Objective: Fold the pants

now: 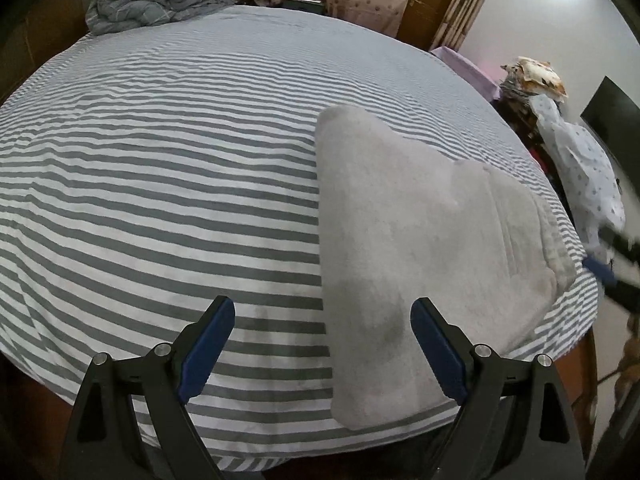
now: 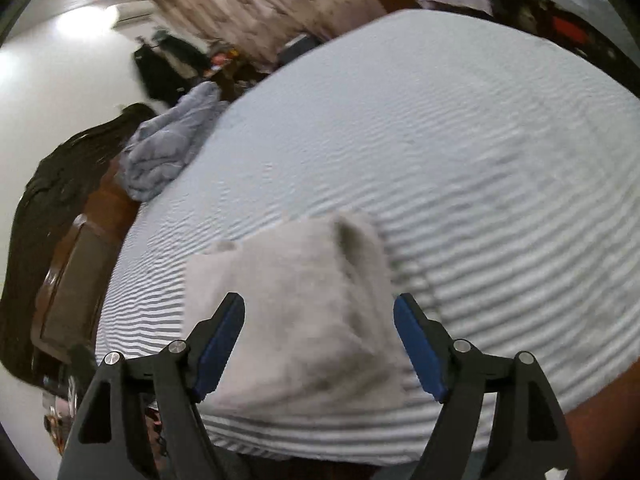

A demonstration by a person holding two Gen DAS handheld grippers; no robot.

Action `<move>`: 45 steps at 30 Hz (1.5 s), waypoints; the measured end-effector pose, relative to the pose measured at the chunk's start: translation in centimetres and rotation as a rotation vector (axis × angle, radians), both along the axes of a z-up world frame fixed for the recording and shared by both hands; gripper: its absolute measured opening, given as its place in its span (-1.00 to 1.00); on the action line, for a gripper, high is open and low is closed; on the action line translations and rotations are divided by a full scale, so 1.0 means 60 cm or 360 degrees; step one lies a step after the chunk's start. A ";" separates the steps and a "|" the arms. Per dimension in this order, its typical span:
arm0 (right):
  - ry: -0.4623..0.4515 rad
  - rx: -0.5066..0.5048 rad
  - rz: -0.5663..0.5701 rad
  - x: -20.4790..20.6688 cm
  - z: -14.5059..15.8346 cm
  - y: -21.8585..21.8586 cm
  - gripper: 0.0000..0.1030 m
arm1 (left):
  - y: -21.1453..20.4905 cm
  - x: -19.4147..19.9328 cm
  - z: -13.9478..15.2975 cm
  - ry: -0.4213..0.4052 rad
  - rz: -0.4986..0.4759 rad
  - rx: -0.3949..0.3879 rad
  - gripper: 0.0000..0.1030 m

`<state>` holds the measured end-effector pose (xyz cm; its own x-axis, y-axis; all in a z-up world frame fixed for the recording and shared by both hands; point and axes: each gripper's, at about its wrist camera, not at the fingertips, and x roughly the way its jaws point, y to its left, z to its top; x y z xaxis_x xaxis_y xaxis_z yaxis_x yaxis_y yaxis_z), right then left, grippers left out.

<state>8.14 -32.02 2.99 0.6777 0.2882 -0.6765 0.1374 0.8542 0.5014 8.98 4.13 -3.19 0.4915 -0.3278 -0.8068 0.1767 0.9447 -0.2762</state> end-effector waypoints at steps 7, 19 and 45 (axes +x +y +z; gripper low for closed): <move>0.0054 -0.0198 0.0243 0.098 -0.007 0.091 0.37 | -0.030 -0.009 -0.021 -0.0020 -0.0075 0.0146 0.75; 0.0265 -0.0449 0.0314 0.181 -0.067 0.099 0.20 | -0.032 0.007 -0.046 -0.0020 -0.0100 0.0185 0.88; 0.0297 0.0619 0.0219 -0.021 -0.160 -0.091 0.98 | 0.035 0.095 -0.046 0.0347 -0.0050 -0.0728 0.87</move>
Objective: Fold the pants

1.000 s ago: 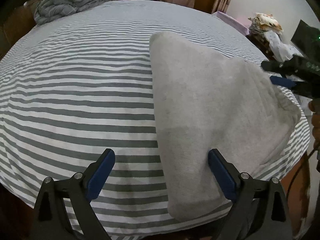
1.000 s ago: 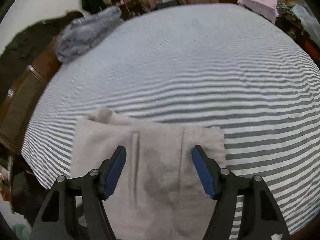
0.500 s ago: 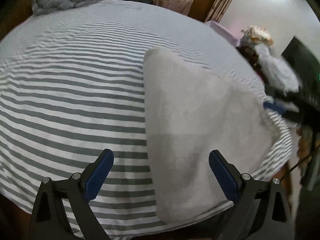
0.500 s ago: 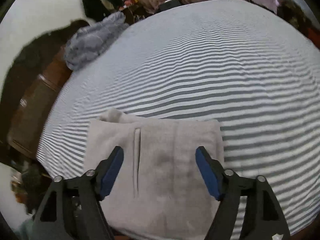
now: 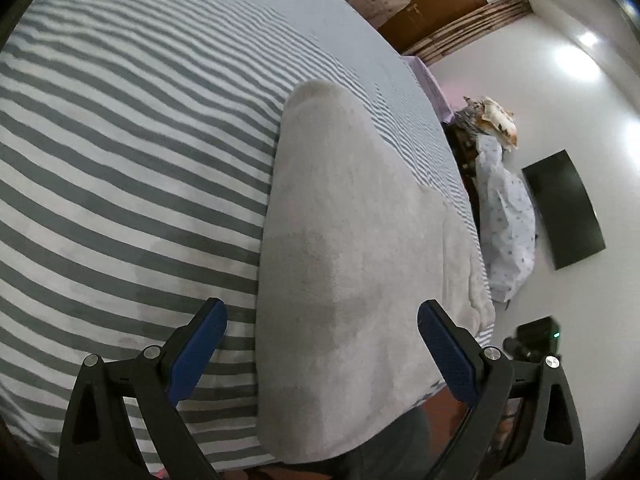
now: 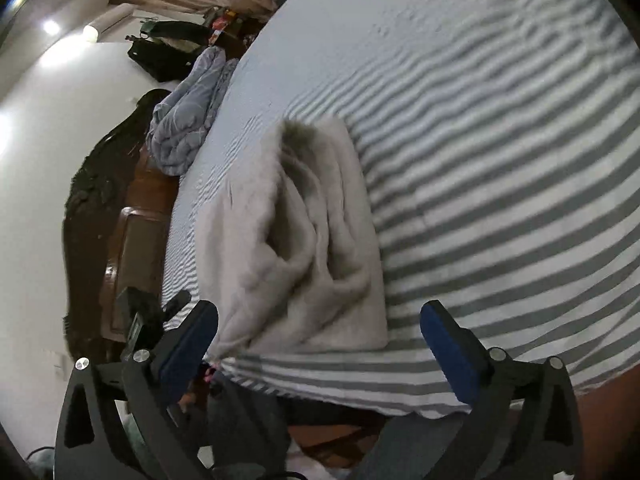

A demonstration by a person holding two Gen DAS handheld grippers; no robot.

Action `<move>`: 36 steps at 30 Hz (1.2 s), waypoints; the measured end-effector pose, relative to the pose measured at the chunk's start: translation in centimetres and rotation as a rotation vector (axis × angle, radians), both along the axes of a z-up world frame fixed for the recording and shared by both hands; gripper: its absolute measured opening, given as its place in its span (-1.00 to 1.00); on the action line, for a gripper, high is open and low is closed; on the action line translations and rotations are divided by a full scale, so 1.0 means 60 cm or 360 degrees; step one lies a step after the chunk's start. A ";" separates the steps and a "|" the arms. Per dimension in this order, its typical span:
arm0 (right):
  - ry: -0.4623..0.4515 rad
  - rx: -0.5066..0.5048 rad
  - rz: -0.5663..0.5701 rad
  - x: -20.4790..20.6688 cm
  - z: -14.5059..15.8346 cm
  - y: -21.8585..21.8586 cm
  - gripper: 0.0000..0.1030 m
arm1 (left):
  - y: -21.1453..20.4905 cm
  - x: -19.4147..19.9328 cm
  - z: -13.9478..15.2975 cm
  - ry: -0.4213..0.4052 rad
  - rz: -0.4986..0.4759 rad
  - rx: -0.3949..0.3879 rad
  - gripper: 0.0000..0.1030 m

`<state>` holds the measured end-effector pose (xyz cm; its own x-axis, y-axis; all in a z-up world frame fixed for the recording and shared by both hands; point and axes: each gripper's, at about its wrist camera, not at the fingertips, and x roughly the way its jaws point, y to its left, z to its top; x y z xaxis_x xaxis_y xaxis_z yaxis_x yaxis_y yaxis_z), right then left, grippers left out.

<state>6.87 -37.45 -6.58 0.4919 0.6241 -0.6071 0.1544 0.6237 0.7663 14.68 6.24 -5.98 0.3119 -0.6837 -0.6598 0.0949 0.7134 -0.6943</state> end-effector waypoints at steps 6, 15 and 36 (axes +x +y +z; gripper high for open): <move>-0.0020 0.0039 0.0098 0.021 -0.035 0.033 1.00 | 0.006 0.009 -0.014 0.0056 0.0009 -0.0007 0.87; -0.0088 0.0097 0.0208 0.082 -0.066 0.072 1.00 | -0.001 0.033 -0.022 0.0041 0.0043 0.0010 0.88; 0.0062 0.0168 0.0097 0.145 -0.064 0.082 0.97 | -0.114 0.069 -0.007 -0.0123 -0.0100 0.0291 0.40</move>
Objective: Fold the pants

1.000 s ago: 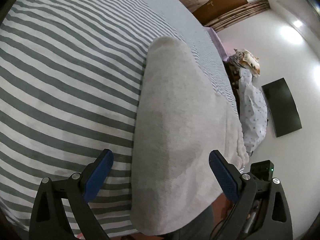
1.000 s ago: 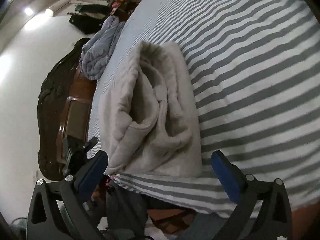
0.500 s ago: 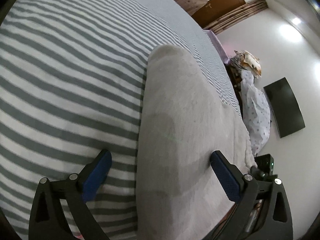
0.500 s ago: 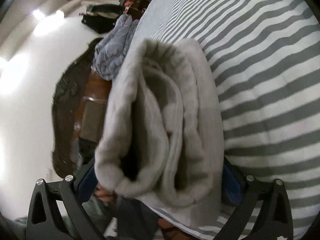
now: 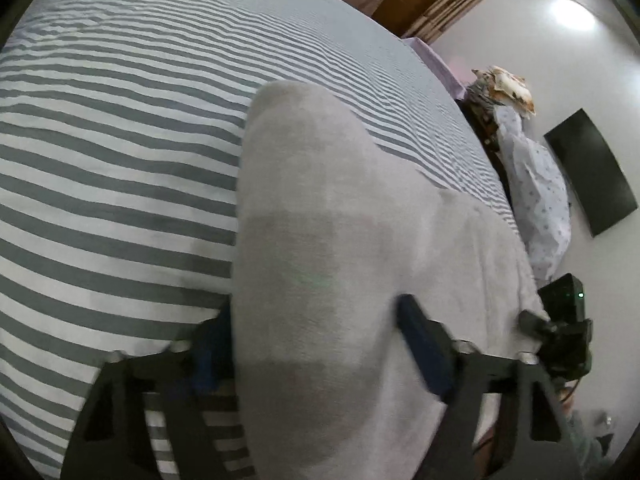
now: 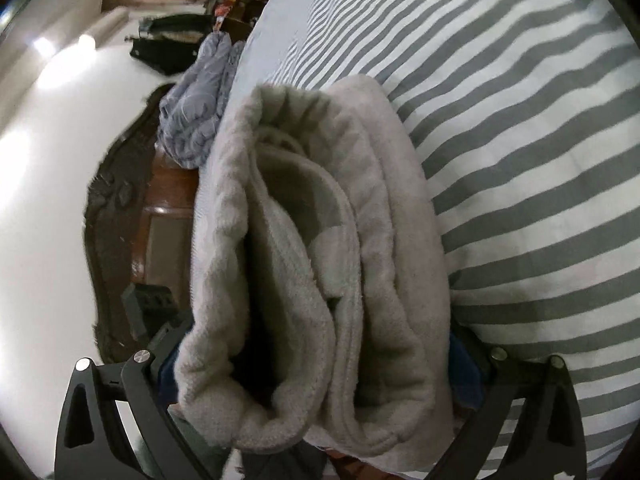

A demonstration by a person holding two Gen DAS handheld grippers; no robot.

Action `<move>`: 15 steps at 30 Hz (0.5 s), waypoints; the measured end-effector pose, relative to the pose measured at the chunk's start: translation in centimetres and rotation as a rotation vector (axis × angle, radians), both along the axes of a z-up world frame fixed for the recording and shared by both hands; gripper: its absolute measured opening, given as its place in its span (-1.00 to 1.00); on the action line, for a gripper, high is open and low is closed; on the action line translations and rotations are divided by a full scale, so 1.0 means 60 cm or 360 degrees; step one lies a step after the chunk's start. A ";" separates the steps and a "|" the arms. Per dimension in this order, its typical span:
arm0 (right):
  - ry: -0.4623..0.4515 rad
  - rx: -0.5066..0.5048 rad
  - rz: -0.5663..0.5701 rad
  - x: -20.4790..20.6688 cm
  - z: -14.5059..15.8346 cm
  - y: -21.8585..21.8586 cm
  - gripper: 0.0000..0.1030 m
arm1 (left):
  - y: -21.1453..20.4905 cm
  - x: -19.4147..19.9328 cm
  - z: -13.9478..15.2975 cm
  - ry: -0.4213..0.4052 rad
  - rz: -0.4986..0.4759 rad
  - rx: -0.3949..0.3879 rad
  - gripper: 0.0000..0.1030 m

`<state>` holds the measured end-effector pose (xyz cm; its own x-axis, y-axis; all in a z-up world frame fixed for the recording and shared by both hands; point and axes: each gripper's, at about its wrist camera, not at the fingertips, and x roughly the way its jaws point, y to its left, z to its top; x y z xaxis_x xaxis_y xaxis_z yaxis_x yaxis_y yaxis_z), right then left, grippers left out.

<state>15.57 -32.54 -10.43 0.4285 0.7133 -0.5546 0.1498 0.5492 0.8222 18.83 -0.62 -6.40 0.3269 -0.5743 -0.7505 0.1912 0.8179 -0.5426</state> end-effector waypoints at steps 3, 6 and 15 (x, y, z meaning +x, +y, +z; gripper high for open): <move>0.0024 -0.0117 0.0003 0.000 0.009 0.012 0.80 | -0.006 -0.001 0.004 -0.0013 -0.0006 0.0038 0.23; 0.0034 -0.0257 -0.0004 -0.004 0.022 0.018 0.33 | -0.003 -0.007 0.012 -0.0033 0.0009 0.0028 0.00; -0.0029 -0.0321 -0.0071 -0.008 0.065 0.035 0.03 | -0.018 -0.020 0.036 -0.0081 0.0008 0.0131 -0.27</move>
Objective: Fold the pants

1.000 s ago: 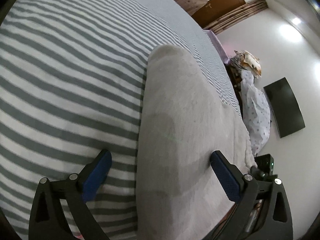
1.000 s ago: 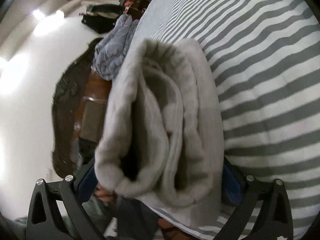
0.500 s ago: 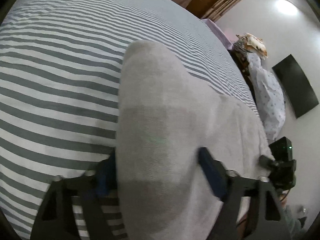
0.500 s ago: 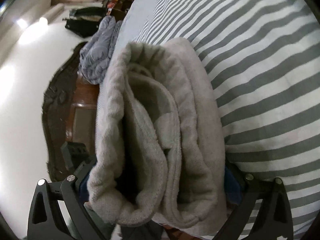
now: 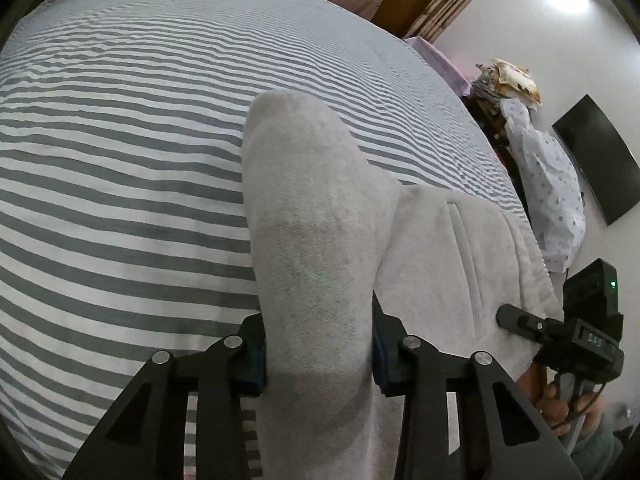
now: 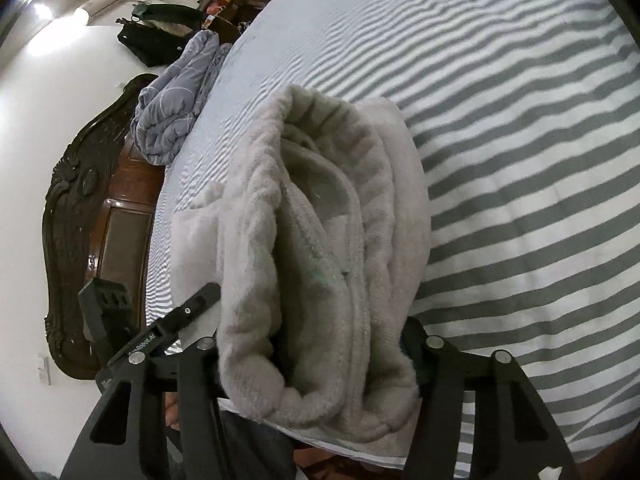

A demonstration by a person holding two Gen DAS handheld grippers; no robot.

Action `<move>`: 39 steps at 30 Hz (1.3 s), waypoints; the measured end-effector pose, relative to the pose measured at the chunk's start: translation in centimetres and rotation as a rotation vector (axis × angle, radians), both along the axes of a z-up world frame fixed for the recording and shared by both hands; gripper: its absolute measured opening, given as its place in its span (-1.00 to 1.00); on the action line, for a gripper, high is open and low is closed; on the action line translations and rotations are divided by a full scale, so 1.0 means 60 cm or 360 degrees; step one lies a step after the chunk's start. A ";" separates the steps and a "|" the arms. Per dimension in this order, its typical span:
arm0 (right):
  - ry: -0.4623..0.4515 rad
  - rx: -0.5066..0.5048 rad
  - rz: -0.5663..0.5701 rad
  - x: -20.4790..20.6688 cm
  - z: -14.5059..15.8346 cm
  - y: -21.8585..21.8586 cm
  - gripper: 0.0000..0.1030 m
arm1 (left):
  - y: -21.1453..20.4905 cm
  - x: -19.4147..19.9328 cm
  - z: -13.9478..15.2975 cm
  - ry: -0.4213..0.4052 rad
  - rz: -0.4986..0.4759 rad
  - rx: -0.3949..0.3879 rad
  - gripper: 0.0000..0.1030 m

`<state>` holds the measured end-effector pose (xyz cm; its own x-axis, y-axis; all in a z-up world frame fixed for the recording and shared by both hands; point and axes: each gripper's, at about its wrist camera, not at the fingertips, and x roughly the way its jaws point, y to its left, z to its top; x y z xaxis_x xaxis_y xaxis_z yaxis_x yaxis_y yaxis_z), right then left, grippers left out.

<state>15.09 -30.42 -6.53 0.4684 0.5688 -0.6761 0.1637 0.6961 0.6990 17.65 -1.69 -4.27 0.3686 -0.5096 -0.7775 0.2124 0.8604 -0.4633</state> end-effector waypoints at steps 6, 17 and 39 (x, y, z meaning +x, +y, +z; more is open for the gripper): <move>-0.0048 0.0012 -0.0014 0.000 0.032 -0.002 -0.02 | 0.001 -0.004 0.022 -0.0035 -0.0031 0.0007 -0.31; -0.0123 0.0068 -0.0008 0.046 0.068 0.012 -0.05 | 0.025 0.032 0.081 -0.0168 -0.0044 0.0018 -0.32; -0.0247 0.0073 0.0172 0.321 0.060 0.140 -0.05 | 0.156 0.261 0.075 -0.0319 0.0163 0.0153 -0.32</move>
